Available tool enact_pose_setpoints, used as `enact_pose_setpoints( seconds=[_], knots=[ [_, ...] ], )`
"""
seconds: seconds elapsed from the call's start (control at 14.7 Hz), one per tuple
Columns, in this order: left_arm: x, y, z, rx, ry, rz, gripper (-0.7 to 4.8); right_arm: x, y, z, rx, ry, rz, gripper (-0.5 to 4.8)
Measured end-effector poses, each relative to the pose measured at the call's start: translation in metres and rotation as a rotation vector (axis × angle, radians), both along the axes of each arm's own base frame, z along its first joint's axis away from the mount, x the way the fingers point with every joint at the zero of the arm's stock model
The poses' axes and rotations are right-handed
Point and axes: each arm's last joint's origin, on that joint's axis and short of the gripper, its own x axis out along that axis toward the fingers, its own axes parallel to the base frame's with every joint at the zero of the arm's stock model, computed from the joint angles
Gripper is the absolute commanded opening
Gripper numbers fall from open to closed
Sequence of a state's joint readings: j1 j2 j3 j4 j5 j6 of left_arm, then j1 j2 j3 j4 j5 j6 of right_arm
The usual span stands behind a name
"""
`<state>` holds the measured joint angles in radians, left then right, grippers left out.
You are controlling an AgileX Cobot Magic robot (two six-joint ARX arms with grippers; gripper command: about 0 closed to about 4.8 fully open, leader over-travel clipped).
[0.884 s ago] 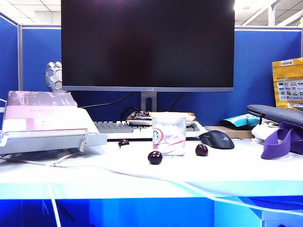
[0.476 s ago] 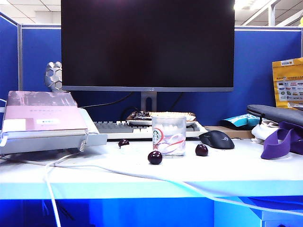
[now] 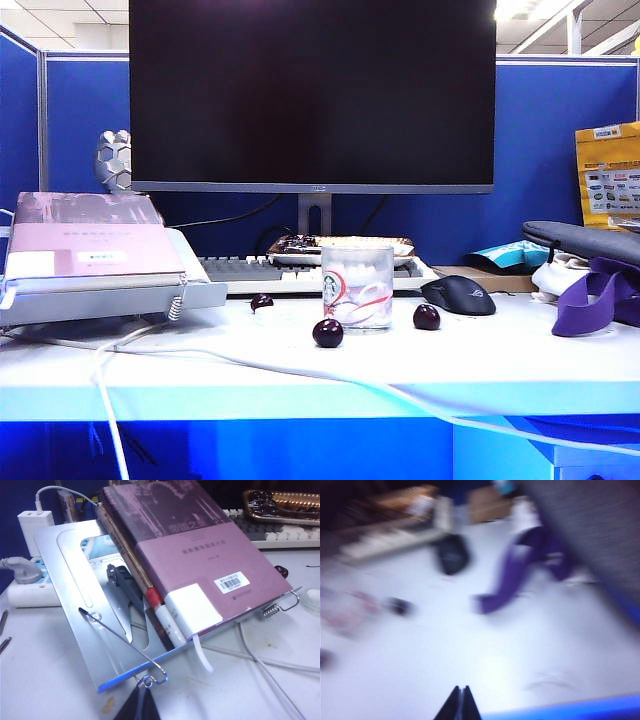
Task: Pick up the cherry on the right side of the glass and put it inside the glass.
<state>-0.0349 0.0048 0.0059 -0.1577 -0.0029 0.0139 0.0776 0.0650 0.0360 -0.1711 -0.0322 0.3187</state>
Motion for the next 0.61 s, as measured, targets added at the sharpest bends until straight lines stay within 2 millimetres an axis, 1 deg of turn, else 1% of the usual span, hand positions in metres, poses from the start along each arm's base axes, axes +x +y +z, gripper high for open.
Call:
enact_pose_setpoints(
  seconds=[0.07, 0.14, 0.2, 0.27, 0.34, 0.48, 0.54, 0.61],
  knots=[
    [0.0, 0.0, 0.0, 0.0, 0.0, 0.0, -0.05, -0.002, 0.001, 0.02, 0.065, -0.071, 0.036, -0.04],
    [0.0, 0.0, 0.0, 0.0, 0.0, 0.0, -0.05, -0.006, 0.002, 0.045, 0.089, -0.167, 0.061, -0.04],
    [0.0, 0.0, 0.0, 0.0, 0.0, 0.0, -0.05, -0.012, 0.001, 0.086, 0.101, -0.273, 0.066, -0.04],
    [0.0, 0.0, 0.0, 0.0, 0.0, 0.0, -0.05, -0.008, 0.001, 0.115, 0.103, -0.288, 0.069, -0.04],
    [0.0, 0.0, 0.0, 0.0, 0.0, 0.0, -0.05, 0.002, 0.002, 0.126, 0.102, -0.222, 0.074, -0.04],
    [0.0, 0.0, 0.0, 0.0, 0.0, 0.0, -0.05, 0.036, 0.008, 0.146, 0.111, -0.069, 0.158, -0.04],
    [0.0, 0.0, 0.0, 0.0, 0.0, 0.0, -0.05, 0.052, 0.011, 0.153, 0.126, -0.025, 0.239, -0.04],
    [0.0, 0.0, 0.0, 0.0, 0.0, 0.0, -0.05, 0.075, 0.017, 0.159, 0.154, 0.025, 0.374, -0.04]
  ],
)
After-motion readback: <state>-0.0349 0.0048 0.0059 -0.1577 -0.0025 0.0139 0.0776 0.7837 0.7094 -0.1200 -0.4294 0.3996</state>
